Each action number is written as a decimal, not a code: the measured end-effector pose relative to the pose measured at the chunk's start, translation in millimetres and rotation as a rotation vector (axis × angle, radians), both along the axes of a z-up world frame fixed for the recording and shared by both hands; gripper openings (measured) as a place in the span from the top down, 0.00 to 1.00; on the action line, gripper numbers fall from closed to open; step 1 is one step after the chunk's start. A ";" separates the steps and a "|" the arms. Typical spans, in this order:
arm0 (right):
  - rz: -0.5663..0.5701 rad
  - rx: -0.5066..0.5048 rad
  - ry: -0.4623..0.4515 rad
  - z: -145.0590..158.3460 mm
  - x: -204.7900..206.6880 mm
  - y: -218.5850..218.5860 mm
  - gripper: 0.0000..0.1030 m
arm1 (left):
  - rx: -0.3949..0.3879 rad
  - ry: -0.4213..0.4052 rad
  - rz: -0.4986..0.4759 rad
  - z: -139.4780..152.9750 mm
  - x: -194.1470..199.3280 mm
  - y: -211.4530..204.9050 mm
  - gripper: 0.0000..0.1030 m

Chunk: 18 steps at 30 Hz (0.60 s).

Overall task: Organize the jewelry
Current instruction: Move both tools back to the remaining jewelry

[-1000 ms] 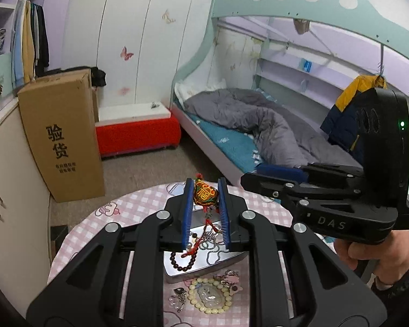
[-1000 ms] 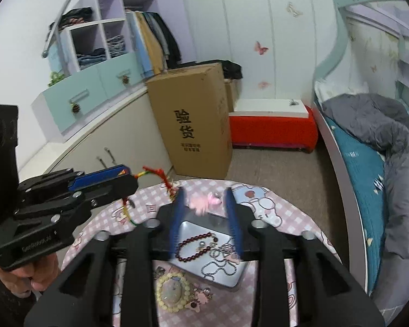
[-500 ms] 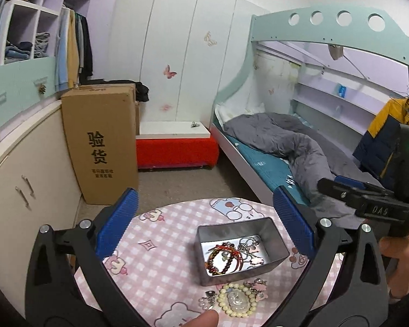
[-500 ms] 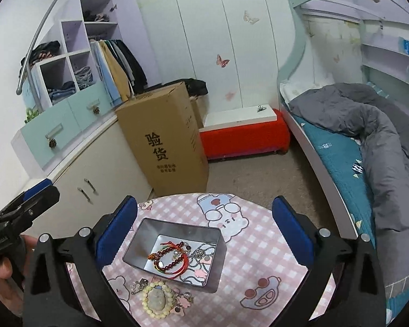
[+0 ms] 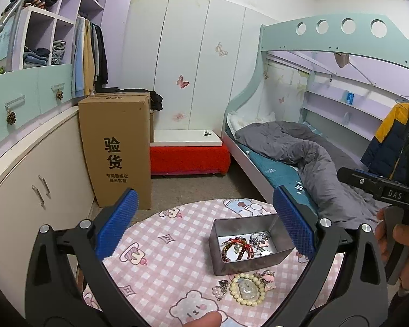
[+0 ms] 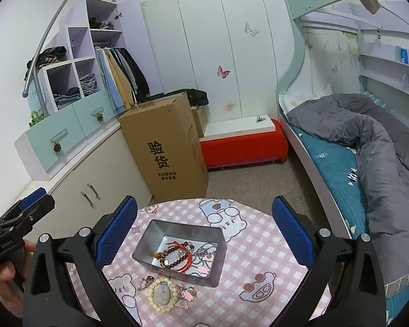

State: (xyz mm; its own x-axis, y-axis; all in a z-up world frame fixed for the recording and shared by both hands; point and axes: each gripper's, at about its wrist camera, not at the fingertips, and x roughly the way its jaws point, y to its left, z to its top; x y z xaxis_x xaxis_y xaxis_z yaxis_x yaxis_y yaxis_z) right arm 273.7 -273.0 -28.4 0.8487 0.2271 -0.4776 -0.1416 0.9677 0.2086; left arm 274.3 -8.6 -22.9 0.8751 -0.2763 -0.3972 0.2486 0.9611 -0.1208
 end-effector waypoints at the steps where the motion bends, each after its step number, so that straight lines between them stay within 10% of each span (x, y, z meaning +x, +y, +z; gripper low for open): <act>1: 0.002 -0.002 -0.002 0.1 -2.2 0.6 0.07 | 0.003 0.000 0.003 -0.9 -1.6 0.1 0.06; 18: 0.046 -0.026 0.061 -32.5 -42.8 8.0 0.07 | 0.064 0.098 0.020 -58.7 -23.5 12.8 0.06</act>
State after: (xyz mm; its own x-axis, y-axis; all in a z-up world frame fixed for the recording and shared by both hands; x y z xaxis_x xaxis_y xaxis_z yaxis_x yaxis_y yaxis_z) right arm 230.9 -265.0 -61.0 0.8069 0.2519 -0.5343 -0.1735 0.9657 0.1933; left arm 250.7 4.1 -81.6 0.8361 -0.2309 -0.4976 0.2197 0.9721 -0.0820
